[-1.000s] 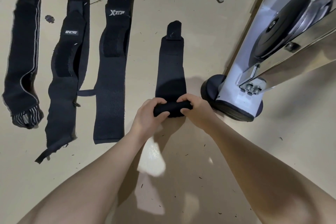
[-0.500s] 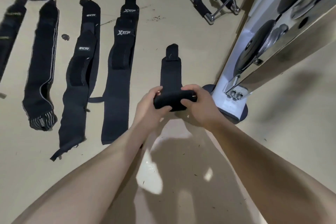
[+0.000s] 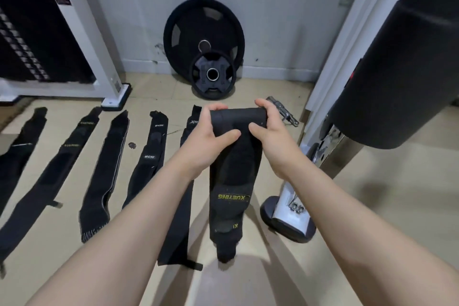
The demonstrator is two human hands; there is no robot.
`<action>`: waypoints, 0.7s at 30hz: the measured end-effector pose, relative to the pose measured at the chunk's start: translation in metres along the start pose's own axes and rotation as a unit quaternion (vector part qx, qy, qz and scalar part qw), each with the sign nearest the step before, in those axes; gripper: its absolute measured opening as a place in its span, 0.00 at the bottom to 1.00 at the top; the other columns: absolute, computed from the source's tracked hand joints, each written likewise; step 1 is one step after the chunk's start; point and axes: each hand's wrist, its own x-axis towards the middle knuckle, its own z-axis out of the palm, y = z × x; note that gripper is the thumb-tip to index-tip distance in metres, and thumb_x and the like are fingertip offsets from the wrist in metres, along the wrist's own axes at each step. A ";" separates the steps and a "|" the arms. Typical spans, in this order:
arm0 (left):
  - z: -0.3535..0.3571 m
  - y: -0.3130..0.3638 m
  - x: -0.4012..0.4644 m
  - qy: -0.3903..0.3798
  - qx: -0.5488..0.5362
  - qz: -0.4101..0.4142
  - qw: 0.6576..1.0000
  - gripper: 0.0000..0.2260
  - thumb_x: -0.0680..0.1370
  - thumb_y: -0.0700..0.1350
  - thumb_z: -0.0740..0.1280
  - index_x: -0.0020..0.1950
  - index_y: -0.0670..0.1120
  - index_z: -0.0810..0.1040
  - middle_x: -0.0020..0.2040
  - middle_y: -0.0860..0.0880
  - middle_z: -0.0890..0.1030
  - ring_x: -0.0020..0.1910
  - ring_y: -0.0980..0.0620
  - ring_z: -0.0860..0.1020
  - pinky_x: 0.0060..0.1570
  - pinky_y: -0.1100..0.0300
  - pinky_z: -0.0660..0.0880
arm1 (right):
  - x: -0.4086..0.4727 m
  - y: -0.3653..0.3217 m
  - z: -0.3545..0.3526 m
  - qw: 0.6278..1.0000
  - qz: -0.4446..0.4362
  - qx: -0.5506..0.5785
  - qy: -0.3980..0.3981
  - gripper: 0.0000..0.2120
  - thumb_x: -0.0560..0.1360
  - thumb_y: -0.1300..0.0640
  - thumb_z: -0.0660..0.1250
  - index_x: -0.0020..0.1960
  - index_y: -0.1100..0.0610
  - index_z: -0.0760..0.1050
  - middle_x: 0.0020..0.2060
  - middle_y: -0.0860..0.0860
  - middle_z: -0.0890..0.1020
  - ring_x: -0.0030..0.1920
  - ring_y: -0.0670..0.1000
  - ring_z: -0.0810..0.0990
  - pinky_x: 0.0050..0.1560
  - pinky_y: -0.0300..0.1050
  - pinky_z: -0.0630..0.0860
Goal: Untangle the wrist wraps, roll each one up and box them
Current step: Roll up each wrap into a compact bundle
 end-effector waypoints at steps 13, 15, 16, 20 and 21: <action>-0.029 0.069 -0.013 0.058 0.023 0.075 0.995 0.18 0.76 0.38 0.69 0.59 0.54 0.66 0.43 0.49 0.80 0.38 0.56 0.82 0.37 0.66 0.76 | -0.010 -0.070 -0.006 0.991 -0.112 -0.065 -0.043 0.16 0.76 0.66 0.64 0.55 0.46 0.72 0.49 0.49 0.78 0.44 0.47 0.78 0.37 0.32 0.73; -0.032 0.072 -0.016 0.037 0.017 0.073 0.997 0.19 0.76 0.37 0.68 0.60 0.54 0.67 0.46 0.48 0.81 0.42 0.55 0.82 0.40 0.65 0.76 | -0.009 -0.077 -0.006 0.993 -0.087 -0.070 -0.035 0.13 0.77 0.64 0.64 0.56 0.48 0.74 0.46 0.50 0.79 0.40 0.47 0.78 0.34 0.33 0.72; -0.034 0.073 -0.017 0.021 0.021 0.071 0.997 0.21 0.76 0.35 0.68 0.61 0.55 0.68 0.49 0.47 0.81 0.45 0.55 0.82 0.43 0.65 0.77 | -0.008 -0.079 -0.007 0.995 -0.077 -0.059 -0.032 0.12 0.77 0.64 0.64 0.55 0.48 0.75 0.45 0.51 0.80 0.41 0.49 0.79 0.36 0.37 0.75; -0.037 0.079 -0.022 -0.015 0.084 0.065 0.994 0.26 0.73 0.33 0.70 0.64 0.54 0.68 0.56 0.49 0.77 0.49 0.62 0.79 0.47 0.63 0.76 | -0.005 -0.087 -0.010 0.999 -0.010 0.005 -0.031 0.08 0.78 0.63 0.64 0.54 0.55 0.77 0.41 0.54 0.79 0.37 0.47 0.80 0.36 0.39 0.77; -0.039 0.081 -0.023 -0.017 0.091 0.065 0.994 0.26 0.73 0.33 0.70 0.64 0.54 0.68 0.56 0.50 0.77 0.48 0.64 0.78 0.46 0.65 0.75 | -0.004 -0.088 -0.011 0.999 0.012 0.012 -0.037 0.08 0.78 0.63 0.64 0.56 0.57 0.77 0.39 0.52 0.79 0.34 0.45 0.78 0.34 0.37 0.75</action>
